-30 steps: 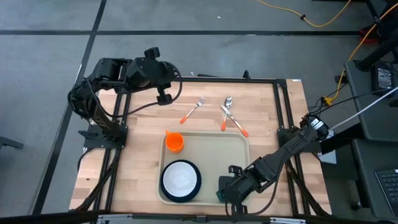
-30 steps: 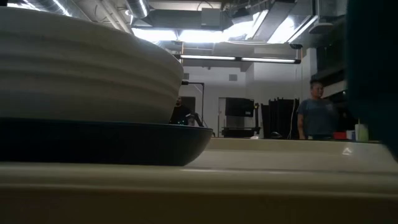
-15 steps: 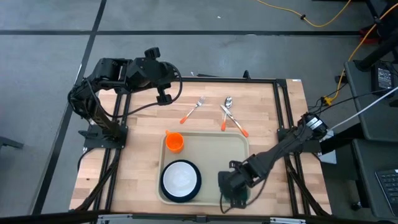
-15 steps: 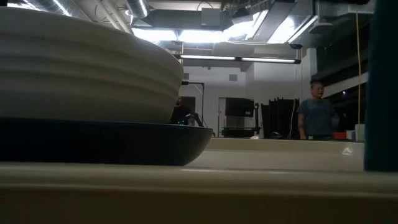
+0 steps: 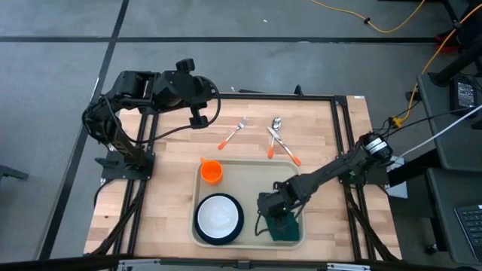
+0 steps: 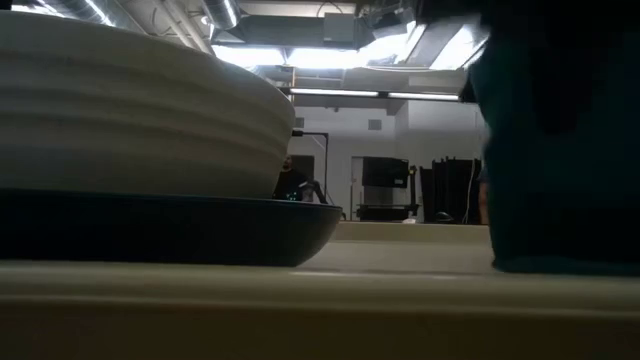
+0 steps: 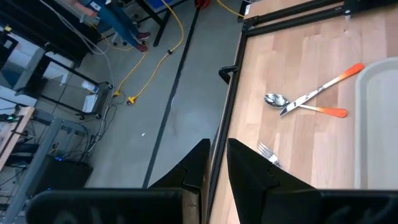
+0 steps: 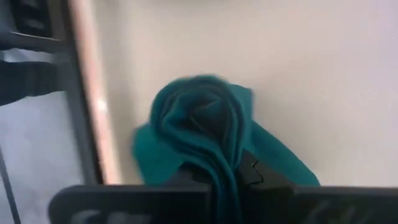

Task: Set up tray
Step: Put the napkin on the tray to the right of the plate

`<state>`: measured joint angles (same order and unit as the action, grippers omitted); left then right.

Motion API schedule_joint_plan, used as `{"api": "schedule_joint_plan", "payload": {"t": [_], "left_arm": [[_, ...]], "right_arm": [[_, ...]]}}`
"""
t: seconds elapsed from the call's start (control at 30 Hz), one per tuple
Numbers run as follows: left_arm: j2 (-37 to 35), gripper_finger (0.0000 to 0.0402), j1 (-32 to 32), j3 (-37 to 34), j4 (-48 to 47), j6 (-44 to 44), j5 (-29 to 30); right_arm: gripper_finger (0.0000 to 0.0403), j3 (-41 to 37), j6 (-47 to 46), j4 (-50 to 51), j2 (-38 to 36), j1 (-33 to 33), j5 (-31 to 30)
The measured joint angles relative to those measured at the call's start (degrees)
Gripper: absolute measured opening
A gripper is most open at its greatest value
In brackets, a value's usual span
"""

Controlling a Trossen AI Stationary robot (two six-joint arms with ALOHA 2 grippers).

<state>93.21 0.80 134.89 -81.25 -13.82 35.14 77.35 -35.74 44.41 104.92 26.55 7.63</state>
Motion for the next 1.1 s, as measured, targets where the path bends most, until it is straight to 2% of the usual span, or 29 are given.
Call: {"api": "schedule_joint_plan", "payload": {"t": [0.2,0.57,1.1], "left_arm": [[0.00,0.0047,0.00,0.00,0.00,0.02,-0.68],[0.00,0.0047,0.00,-0.04,0.00,0.09,-0.72],[0.04,0.0047,0.04,-2.12,0.00,0.13,-1.99]], "right_arm": [[0.0011,-4.49,-0.13,-0.66,0.04,-2.42,-2.08],[0.0011,-4.95,5.00,-1.41,-0.46,-7.00,-5.01],[0.0014,-8.75,3.39,-2.34,-0.53,-7.00,-10.09]]}}
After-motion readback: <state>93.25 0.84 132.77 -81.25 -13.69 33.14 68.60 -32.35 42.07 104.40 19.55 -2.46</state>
